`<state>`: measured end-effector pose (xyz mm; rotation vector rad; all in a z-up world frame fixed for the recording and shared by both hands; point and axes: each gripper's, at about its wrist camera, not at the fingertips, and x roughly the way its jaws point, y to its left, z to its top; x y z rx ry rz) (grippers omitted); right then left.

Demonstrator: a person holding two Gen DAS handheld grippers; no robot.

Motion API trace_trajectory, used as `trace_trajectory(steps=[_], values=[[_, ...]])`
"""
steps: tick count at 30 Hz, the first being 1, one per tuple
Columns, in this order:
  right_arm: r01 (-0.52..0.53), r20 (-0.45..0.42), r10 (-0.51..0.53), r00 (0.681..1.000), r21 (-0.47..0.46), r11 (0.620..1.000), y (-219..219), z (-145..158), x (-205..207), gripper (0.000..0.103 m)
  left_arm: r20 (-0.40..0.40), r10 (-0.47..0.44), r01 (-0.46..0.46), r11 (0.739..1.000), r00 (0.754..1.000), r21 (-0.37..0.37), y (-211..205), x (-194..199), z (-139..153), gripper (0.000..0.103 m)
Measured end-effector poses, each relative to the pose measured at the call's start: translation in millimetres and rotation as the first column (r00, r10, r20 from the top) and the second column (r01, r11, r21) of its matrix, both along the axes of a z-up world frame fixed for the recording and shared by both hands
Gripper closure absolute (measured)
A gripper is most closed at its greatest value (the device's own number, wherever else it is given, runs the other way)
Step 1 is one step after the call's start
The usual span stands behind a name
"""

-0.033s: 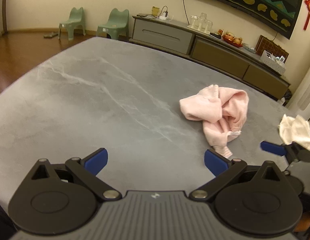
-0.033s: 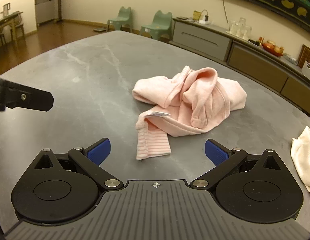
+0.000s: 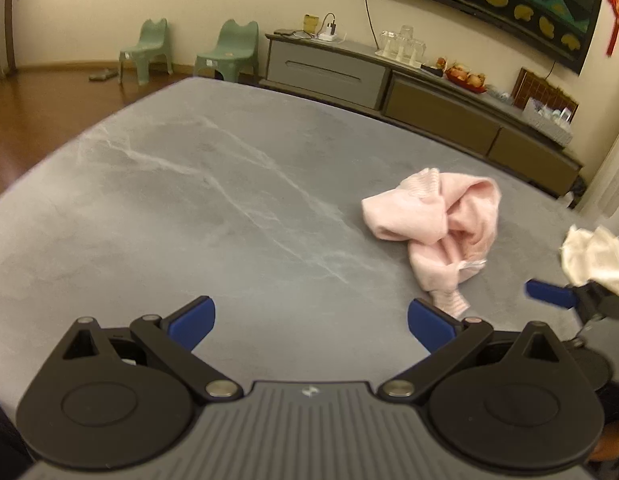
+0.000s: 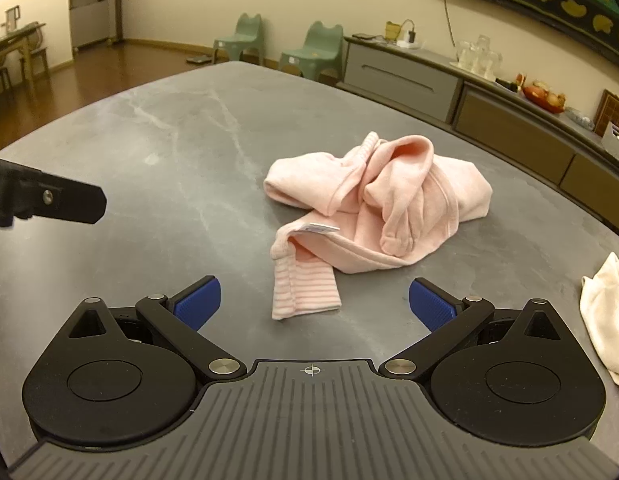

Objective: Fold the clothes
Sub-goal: 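Move both grippers toward the crumpled pink sweatshirt on the table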

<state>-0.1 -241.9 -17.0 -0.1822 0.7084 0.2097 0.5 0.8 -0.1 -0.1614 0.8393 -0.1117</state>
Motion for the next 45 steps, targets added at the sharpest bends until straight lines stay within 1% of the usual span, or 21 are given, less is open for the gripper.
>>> trace_trajectory(steps=[6, 9, 10, 11, 12, 19, 27, 37, 45], values=[[0.000, 0.001, 0.000, 1.000, 0.003, 1.000, 1.2, 0.7, -0.2, 0.001, 0.004, -0.021, 0.021, 1.000, 1.000, 0.017, 3.4, 2.1, -0.6, 0.000], [0.000, 0.000, 0.000, 1.000, 0.009, 1.000, 1.9, 2.9, -1.5, 0.001, 0.024, -0.031, 0.030, 0.999, 0.999, 0.036, 5.9, -0.7, 0.1, 0.000], [0.001, -0.001, -0.001, 1.000, 0.014, 1.000, 1.4, 3.6, -1.1, 0.001, 0.033, -0.031, 0.029, 0.997, 0.999, 0.065, -4.4, -6.2, 0.6, 0.000], [0.003, -0.002, -0.003, 1.000, 0.018, 1.000, 0.9, 4.4, -0.8, 0.001, 0.043, -0.029, 0.024, 0.993, 0.999, 0.112, -24.0, -15.2, 1.1, 0.000], [0.004, -0.003, -0.004, 1.000, 0.022, 1.000, 0.4, 5.0, -0.6, 0.001, 0.047, -0.028, 0.021, 0.991, 0.999, 0.132, -32.9, -19.2, 1.4, 0.000], [0.016, 0.003, -0.016, 1.000, 0.043, 0.999, -3.2, 5.5, -3.3, 0.001, 0.049, -0.029, 0.022, 0.991, 0.998, 0.134, -30.7, -18.9, 0.4, 0.000], [0.010, 0.008, -0.011, 1.000, 0.035, 0.999, -1.3, 4.6, -3.7, 0.001, 0.032, -0.066, 0.062, 0.990, 0.997, 0.125, -34.2, -20.2, -2.6, 0.000], [0.010, 0.012, -0.010, 1.000, 0.025, 1.000, -0.6, 4.4, -5.0, 0.001, 0.022, -0.065, 0.062, 0.991, 0.998, 0.122, -33.8, -19.2, -3.6, 0.000], [0.010, 0.009, -0.010, 1.000, 0.015, 1.000, -1.3, 2.0, -3.8, 0.001, 0.019, -0.089, 0.086, 0.990, 0.996, 0.113, -35.1, -20.6, -4.8, 0.000]])
